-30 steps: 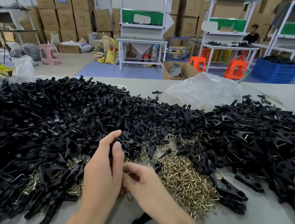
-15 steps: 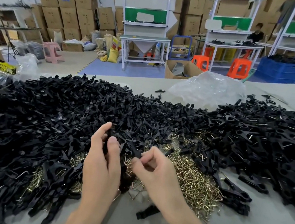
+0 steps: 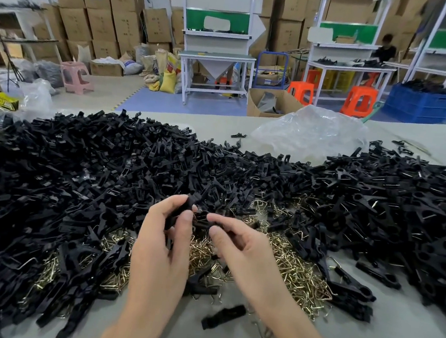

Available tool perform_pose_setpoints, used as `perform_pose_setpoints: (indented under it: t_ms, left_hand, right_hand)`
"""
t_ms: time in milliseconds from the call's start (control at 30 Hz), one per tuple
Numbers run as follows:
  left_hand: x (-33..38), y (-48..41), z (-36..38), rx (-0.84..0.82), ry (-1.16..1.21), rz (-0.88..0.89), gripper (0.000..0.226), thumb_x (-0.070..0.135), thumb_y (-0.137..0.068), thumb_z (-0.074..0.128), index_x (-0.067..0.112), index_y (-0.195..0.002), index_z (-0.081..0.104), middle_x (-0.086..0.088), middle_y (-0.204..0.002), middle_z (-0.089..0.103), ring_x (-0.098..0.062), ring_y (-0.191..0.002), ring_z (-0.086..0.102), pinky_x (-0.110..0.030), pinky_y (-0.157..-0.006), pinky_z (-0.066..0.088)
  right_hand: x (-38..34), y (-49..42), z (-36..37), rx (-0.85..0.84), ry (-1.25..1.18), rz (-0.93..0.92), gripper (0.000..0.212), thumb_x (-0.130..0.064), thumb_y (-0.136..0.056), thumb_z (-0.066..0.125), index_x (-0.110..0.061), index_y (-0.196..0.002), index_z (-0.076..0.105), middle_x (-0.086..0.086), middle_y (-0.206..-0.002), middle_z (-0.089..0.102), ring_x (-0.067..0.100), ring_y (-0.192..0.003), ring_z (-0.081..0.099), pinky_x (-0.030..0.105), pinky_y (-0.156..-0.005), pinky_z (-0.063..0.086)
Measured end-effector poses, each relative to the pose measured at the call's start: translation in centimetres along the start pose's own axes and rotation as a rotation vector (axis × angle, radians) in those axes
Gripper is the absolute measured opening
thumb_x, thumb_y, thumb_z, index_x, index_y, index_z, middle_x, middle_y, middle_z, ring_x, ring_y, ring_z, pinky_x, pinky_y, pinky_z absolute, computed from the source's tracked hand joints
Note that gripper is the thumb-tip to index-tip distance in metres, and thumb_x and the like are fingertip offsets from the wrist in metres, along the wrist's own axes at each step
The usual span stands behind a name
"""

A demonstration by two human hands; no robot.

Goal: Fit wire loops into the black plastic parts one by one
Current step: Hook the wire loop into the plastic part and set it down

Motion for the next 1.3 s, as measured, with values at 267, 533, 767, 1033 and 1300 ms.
perform_pose_setpoints:
  t_ms: [267, 533, 767, 1033, 1300]
  left_hand:
    - [-1.0, 0.0, 2.1, -0.184, 0.064, -0.147, 0.022, 0.041, -0.094, 0.052, 0.042, -0.111, 0.067, 0.020, -0.102, 0.073, 0.003, -0.084, 0.066, -0.011, -0.072, 0.048]
    - [-1.6, 0.3, 2.8, -0.233, 0.203, -0.245, 0.025, 0.016, -0.101, 0.056, 0.032, -0.116, 0.067, 0.019, -0.103, 0.074, -0.002, -0.096, 0.070, -0.015, -0.082, 0.053]
    - [-1.6, 0.4, 2.6, -0.196, 0.265, -0.278, 0.015, 0.018, -0.098, 0.061, 0.028, -0.104, 0.069, 0.011, -0.097, 0.075, -0.010, -0.091, 0.071, -0.023, -0.081, 0.057]
    - [-1.6, 0.5, 2.7, -0.218, 0.242, -0.259, 0.017, 0.025, -0.098, 0.062, 0.039, -0.098, 0.069, 0.007, -0.095, 0.075, -0.017, -0.090, 0.072, -0.039, -0.084, 0.059]
    - [-1.1, 0.4, 2.7, -0.254, 0.240, -0.224, 0.025, 0.019, -0.103, 0.054, 0.037, -0.101, 0.070, 0.013, -0.095, 0.076, -0.005, -0.085, 0.071, -0.015, -0.073, 0.054]
  right_hand:
    - [0.1, -0.2, 0.0, -0.011, -0.202, 0.020, 0.014, -0.015, -0.093, 0.071, -0.021, -0.106, 0.076, 0.003, -0.086, 0.076, 0.009, -0.076, 0.067, 0.022, -0.076, 0.056]
    - [1.0, -0.7, -0.1, -0.028, -0.404, 0.082, 0.021, -0.013, -0.097, 0.063, -0.016, -0.112, 0.077, 0.007, -0.110, 0.077, 0.018, -0.099, 0.074, 0.025, -0.081, 0.057]
    - [0.9, -0.8, 0.1, -0.046, -0.457, 0.064, 0.024, -0.021, -0.090, 0.067, -0.017, -0.111, 0.078, 0.008, -0.113, 0.076, 0.021, -0.105, 0.073, 0.027, -0.087, 0.058]
    - [0.5, -0.7, 0.2, -0.054, -0.376, 0.026, 0.024, -0.015, -0.096, 0.065, -0.031, -0.107, 0.080, 0.001, -0.111, 0.077, 0.012, -0.096, 0.073, 0.022, -0.081, 0.057]
    - [1.0, -0.9, 0.1, -0.067, -0.452, 0.044, 0.039, -0.021, -0.082, 0.073, -0.029, -0.120, 0.075, -0.001, -0.093, 0.070, 0.015, -0.086, 0.068, 0.026, -0.082, 0.057]
Point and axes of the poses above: each hand's wrist, its own y-axis away from the middle knuckle, its own z-axis out of the palm, x = y × z, the point moved 9 cm from there along -y, towards the middle knuckle
